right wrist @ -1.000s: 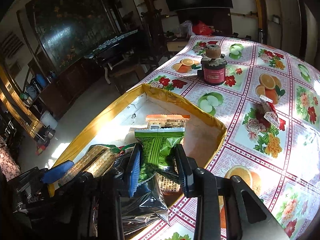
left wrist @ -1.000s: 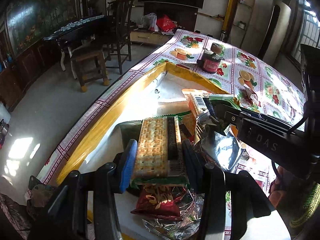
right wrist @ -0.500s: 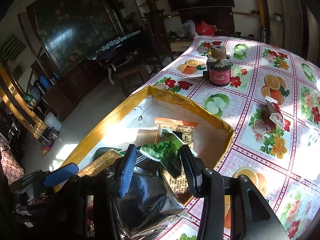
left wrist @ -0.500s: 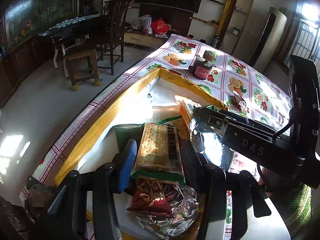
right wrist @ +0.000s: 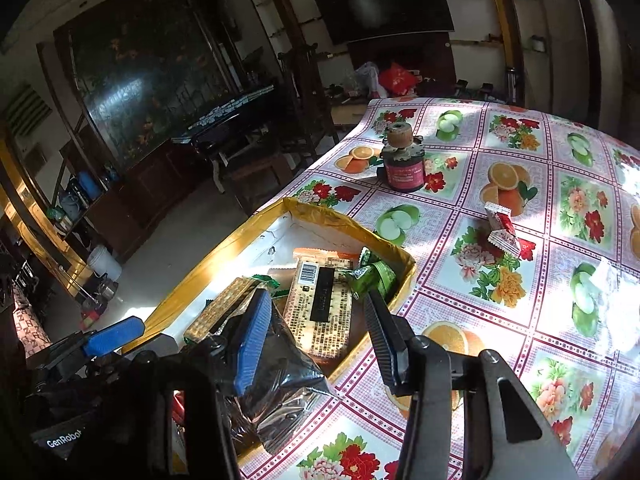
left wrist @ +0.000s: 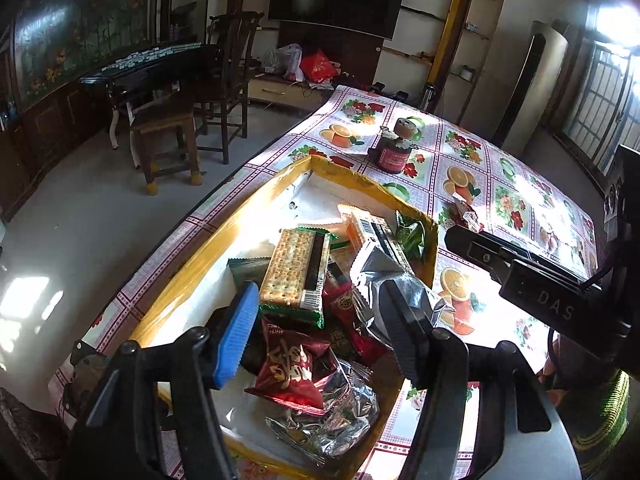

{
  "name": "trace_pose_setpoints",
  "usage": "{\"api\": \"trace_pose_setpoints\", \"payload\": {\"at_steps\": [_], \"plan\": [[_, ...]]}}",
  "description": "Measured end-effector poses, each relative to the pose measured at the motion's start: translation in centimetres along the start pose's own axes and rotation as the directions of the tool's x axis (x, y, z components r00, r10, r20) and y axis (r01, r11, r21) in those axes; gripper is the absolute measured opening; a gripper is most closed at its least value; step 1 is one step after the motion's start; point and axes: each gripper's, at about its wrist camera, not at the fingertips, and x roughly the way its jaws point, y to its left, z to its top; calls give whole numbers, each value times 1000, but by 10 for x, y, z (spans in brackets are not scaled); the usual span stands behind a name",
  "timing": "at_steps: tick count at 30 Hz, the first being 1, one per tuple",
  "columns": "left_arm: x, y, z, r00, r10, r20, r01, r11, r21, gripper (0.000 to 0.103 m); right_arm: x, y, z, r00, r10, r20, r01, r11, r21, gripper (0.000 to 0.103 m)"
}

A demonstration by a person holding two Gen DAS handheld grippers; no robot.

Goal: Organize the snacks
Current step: 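Open both grippers to release the cracker pack and green packet, then move both grippers back from the tray to the table, then grasp the green garlic-flavour snack bag with the right gripper and lift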

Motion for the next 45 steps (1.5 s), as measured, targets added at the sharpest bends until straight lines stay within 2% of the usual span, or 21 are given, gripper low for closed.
{"api": "trace_pose_setpoints", "payload": {"at_steps": [13,22,26,32,38,45], "plan": [[-13,-27,-2,1000,9,13,-10,999,40,65,-55,-42,-32,999,-21,42,18,997,70,49],[-23,-52,-7,1000,-1,22,-1,997,83,66,-99,-76,-57,995,-73,73,65,991,116,49],[-26,-63,-9,1000,-19,24,17,995,95,70,-122,-95,-76,990,-122,76,110,983,144,51],[-23,-93,-15,998,-60,4,59,988,145,71,-145,-126,-108,981,-187,45,174,962,208,52],[-24,-121,-22,995,-97,-10,97,976,194,77,-152,-139,-138,980,-201,-1,195,952,237,52],[-17,-143,-28,993,-113,-44,120,967,227,80,-135,-120,-154,976,-205,-70,213,968,133,56]]}}
